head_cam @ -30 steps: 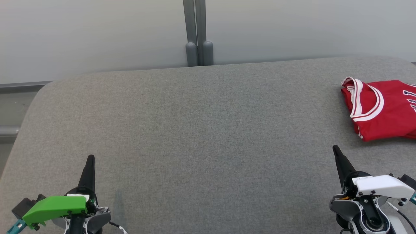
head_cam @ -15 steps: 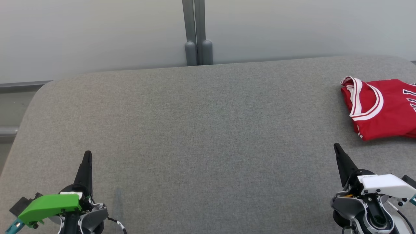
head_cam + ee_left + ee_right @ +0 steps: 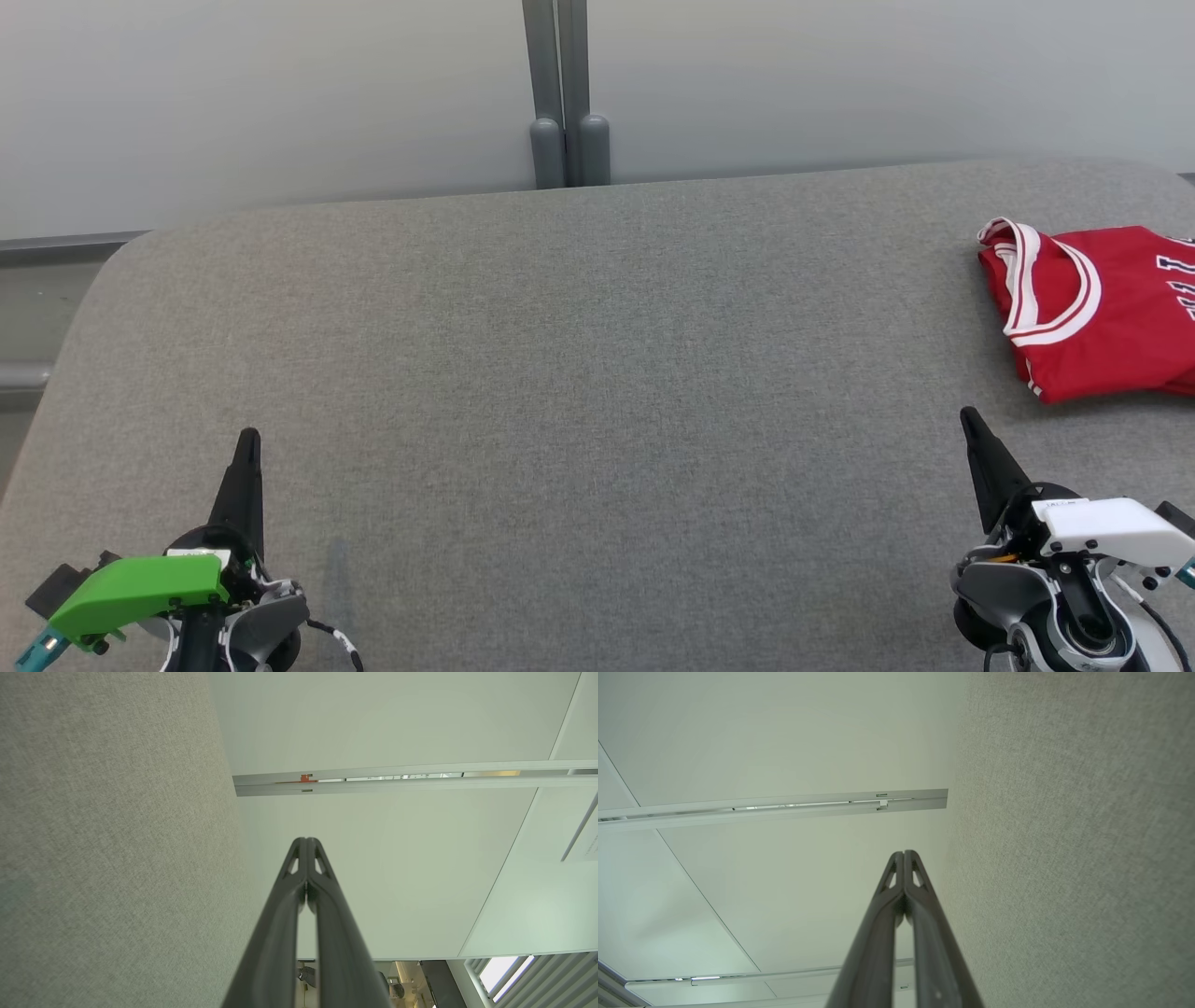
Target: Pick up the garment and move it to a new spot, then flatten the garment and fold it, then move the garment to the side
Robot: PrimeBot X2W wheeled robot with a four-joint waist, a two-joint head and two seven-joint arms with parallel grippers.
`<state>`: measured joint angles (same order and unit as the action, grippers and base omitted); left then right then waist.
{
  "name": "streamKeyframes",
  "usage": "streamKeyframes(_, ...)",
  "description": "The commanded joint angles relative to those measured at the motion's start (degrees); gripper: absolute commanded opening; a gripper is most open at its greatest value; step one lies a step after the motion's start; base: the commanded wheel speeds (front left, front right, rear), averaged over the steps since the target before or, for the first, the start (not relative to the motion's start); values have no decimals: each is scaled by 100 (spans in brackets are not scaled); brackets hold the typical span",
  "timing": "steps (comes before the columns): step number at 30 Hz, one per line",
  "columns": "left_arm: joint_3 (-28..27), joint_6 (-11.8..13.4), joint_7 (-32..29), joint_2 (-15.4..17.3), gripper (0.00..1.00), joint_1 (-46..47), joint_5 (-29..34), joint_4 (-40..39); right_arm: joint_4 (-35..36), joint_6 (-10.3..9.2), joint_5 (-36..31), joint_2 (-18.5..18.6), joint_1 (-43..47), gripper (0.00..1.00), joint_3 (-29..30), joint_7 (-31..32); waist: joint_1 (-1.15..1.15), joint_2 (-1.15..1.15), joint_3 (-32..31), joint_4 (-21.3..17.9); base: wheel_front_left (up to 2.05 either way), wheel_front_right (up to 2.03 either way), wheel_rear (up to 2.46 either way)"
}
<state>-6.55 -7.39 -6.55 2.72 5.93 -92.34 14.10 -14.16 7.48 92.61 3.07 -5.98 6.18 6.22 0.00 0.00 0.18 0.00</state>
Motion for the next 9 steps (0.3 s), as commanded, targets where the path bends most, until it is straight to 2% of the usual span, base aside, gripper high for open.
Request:
streamKeyframes(1,-16,-33,-19,29,0,61,-13,-9,30,2,14,16,-39,0,14,26,0,0,0,0,0,0,0)
streamKeyframes(9,-16,-33,-19,29,0,61,-13,-10,28,3,7,11,-39,0,18,31,0,0,0,0,0,0,0)
